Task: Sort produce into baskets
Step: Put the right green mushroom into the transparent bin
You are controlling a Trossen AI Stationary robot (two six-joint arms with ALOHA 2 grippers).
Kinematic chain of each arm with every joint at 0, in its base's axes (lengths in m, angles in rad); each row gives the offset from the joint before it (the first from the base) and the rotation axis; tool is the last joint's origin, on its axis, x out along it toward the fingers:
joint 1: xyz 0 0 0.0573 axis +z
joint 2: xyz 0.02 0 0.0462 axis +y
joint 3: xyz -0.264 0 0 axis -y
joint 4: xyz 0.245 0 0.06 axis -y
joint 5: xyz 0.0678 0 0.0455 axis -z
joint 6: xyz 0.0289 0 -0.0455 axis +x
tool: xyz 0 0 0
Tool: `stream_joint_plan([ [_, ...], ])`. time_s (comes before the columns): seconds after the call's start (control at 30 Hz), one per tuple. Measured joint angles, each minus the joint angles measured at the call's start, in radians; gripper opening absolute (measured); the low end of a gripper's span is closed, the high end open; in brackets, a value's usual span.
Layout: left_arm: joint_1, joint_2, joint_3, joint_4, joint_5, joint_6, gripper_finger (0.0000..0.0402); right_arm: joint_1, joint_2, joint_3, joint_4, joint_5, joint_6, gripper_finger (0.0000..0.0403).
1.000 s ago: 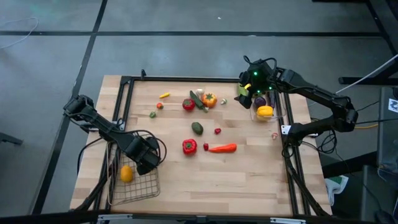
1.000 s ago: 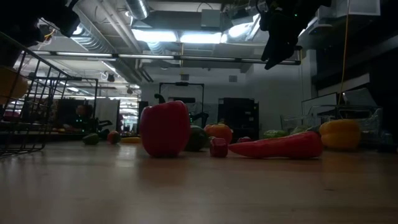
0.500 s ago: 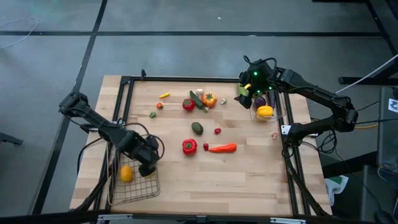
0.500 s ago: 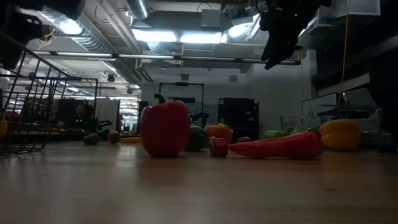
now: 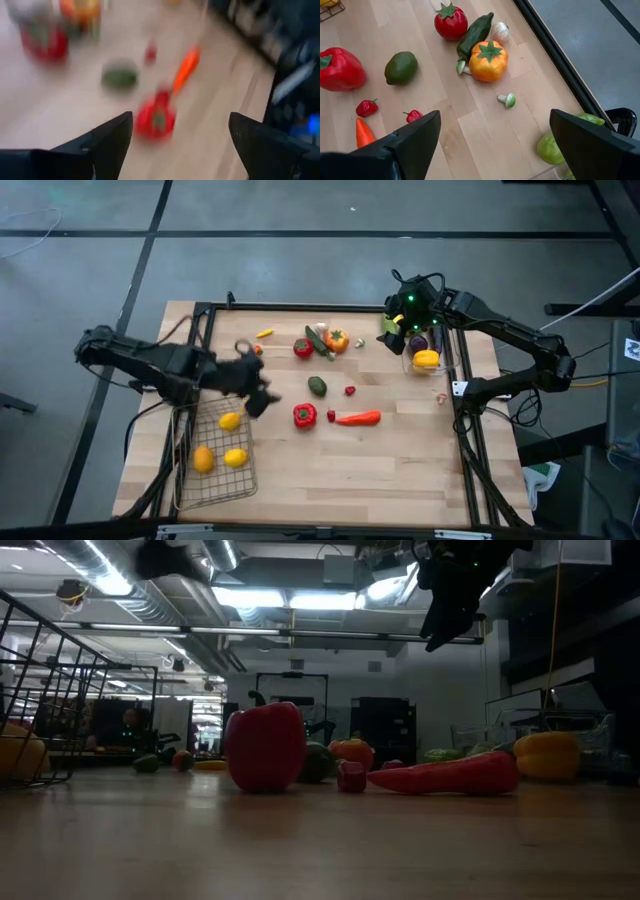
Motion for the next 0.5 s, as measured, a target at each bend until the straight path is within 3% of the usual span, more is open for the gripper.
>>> stream_joint_plan([
  [0.27,0.222,0.056,0.0,0.391,-0.054,0.288,0.0323,0.0,0.0,0.0,0.0,0.0,0.0,0.0372],
  [0.5,0.303,0.146,0.0,0.461,-0.049,0.457,0.0323,0.0,0.0,0.0,0.0,0.0,0.0,0.0372],
])
